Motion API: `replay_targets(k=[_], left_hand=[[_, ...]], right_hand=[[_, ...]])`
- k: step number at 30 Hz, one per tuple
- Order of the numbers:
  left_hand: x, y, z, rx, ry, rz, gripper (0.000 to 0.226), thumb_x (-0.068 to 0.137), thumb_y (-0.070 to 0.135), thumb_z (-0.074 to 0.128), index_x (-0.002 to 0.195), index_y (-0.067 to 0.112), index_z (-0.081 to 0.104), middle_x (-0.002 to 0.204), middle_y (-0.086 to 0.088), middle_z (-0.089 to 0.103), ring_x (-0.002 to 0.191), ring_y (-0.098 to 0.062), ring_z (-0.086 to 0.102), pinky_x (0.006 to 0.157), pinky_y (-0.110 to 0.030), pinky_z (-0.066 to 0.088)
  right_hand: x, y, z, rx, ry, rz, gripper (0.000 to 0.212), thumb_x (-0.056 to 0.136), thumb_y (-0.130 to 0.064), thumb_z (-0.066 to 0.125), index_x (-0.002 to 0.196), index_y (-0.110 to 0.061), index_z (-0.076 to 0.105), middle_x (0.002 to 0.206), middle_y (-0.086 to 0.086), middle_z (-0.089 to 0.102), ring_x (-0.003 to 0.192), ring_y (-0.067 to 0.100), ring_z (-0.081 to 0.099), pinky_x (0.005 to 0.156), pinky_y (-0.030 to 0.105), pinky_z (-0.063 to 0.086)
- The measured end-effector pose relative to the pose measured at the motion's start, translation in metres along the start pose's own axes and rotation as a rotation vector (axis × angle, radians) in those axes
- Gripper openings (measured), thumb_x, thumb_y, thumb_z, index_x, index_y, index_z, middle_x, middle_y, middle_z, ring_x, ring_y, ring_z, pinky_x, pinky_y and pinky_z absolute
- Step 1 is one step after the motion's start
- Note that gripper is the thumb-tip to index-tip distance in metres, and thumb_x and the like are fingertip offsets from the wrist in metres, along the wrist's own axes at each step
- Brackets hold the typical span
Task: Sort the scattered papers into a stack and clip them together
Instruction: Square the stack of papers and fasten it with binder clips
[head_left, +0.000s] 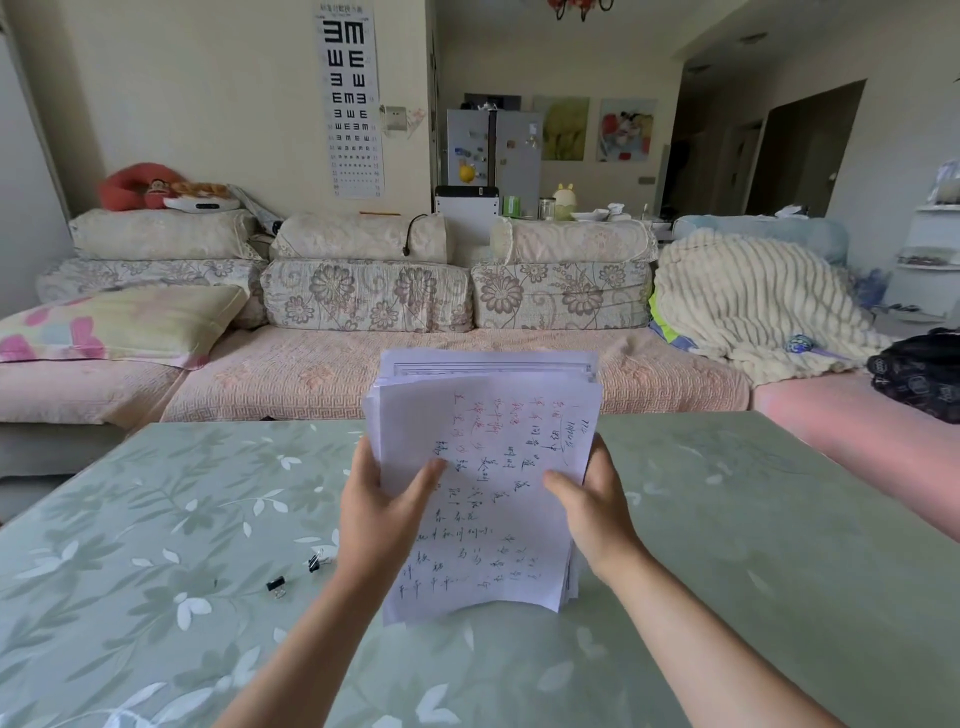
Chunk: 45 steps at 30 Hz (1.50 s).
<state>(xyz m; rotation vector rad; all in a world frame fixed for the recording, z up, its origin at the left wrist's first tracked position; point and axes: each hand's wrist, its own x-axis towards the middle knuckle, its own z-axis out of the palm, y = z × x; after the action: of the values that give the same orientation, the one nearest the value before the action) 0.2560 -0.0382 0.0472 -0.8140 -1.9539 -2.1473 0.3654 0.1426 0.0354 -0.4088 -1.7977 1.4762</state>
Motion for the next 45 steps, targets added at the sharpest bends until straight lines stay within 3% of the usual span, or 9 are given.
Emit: replay_targets(k=[6, 10, 13, 17, 22, 24, 27, 32, 45], left_hand=[[0.018, 0.034, 0.001, -0.108, 0.092, 0.072, 0.063, 0.072, 0.042, 0.081, 0.125, 0.033, 0.047, 0.116, 0.01, 0.06, 0.109, -0.006, 0.06, 0.089, -0.026, 0.051], [0.033, 0.054, -0.001, -0.202, 0.128, 0.053, 0.044, 0.077, 0.054, 0.065, 0.112, 0.028, 0.061, 0.104, 0.005, 0.069, 0.094, -0.002, 0.059, 0.082, -0.025, 0.043], [0.042, 0.061, 0.006, -0.21, 0.151, -0.006, 0.008, 0.087, 0.032, 0.067, 0.085, 0.024, 0.067, 0.079, 0.013, 0.067, 0.072, 0.0, 0.056, 0.07, -0.023, 0.04], [0.05, 0.056, 0.011, -0.271, 0.238, -0.072, 0.006, 0.085, 0.026, 0.066, 0.081, 0.022, 0.066, 0.08, 0.002, 0.071, 0.076, -0.012, 0.06, 0.074, -0.033, 0.044], [0.026, 0.035, 0.001, -0.202, 0.25, 0.07, 0.055, 0.085, 0.057, 0.043, 0.109, 0.01, 0.06, 0.091, 0.009, 0.058, 0.084, 0.001, 0.054, 0.078, -0.013, 0.039], [0.011, 0.017, 0.0, -0.148, 0.185, 0.074, 0.064, 0.081, 0.059, 0.038, 0.114, 0.006, 0.052, 0.087, 0.001, 0.05, 0.077, -0.013, 0.044, 0.072, -0.024, 0.037], [0.007, 0.001, 0.0, -0.195, 0.222, 0.019, 0.048, 0.082, 0.061, 0.033, 0.11, 0.026, 0.052, 0.095, -0.001, 0.053, 0.082, -0.015, 0.042, 0.068, -0.033, 0.034], [-0.002, 0.002, 0.005, -0.072, 0.074, -0.011, 0.019, 0.081, 0.034, 0.052, 0.098, 0.026, 0.053, 0.092, 0.002, 0.062, 0.083, -0.013, 0.057, 0.074, -0.033, 0.047], [-0.005, -0.01, 0.006, 0.167, 0.023, -0.094, 0.02, 0.079, 0.009, 0.061, 0.092, 0.023, 0.055, 0.083, -0.004, 0.063, 0.067, -0.016, 0.057, 0.057, -0.029, 0.046]], right_hand=[[0.007, -0.011, 0.003, 0.027, -0.029, -0.058, 0.044, 0.075, -0.012, 0.059, 0.116, -0.027, 0.06, 0.107, -0.003, 0.073, 0.102, 0.015, 0.068, 0.088, 0.035, 0.053], [0.004, -0.003, 0.002, -0.01, -0.066, -0.007, 0.042, 0.071, -0.011, 0.054, 0.11, -0.02, 0.065, 0.104, -0.003, 0.075, 0.1, 0.014, 0.069, 0.087, 0.037, 0.053], [0.001, 0.0, 0.003, -0.011, -0.066, 0.004, 0.041, 0.069, -0.009, 0.052, 0.107, -0.019, 0.066, 0.102, -0.002, 0.075, 0.099, 0.014, 0.069, 0.085, 0.034, 0.054], [-0.001, 0.001, 0.007, 0.008, -0.028, 0.042, 0.048, 0.066, -0.01, 0.052, 0.113, -0.019, 0.06, 0.103, -0.004, 0.073, 0.098, 0.01, 0.068, 0.074, 0.016, 0.049], [0.0, 0.002, 0.007, -0.05, -0.029, 0.064, 0.046, 0.07, -0.013, 0.053, 0.113, -0.024, 0.062, 0.104, -0.008, 0.072, 0.097, 0.004, 0.067, 0.076, 0.02, 0.048], [0.0, 0.002, 0.006, -0.063, -0.014, 0.081, 0.04, 0.072, -0.013, 0.055, 0.111, -0.021, 0.062, 0.102, -0.007, 0.073, 0.094, 0.004, 0.068, 0.073, 0.02, 0.048], [-0.001, 0.002, 0.007, -0.066, 0.009, 0.133, 0.03, 0.085, -0.003, 0.057, 0.109, -0.021, 0.062, 0.101, -0.008, 0.073, 0.088, 0.0, 0.068, 0.069, 0.018, 0.046], [0.001, 0.003, 0.007, -0.092, 0.021, 0.165, 0.028, 0.086, -0.003, 0.055, 0.107, -0.021, 0.062, 0.1, -0.007, 0.073, 0.094, 0.011, 0.068, 0.075, 0.026, 0.051], [0.006, 0.013, 0.005, -0.272, -0.09, 0.278, 0.035, 0.081, -0.015, 0.05, 0.115, -0.021, 0.052, 0.11, -0.005, 0.069, 0.104, 0.022, 0.064, 0.089, 0.037, 0.051]])
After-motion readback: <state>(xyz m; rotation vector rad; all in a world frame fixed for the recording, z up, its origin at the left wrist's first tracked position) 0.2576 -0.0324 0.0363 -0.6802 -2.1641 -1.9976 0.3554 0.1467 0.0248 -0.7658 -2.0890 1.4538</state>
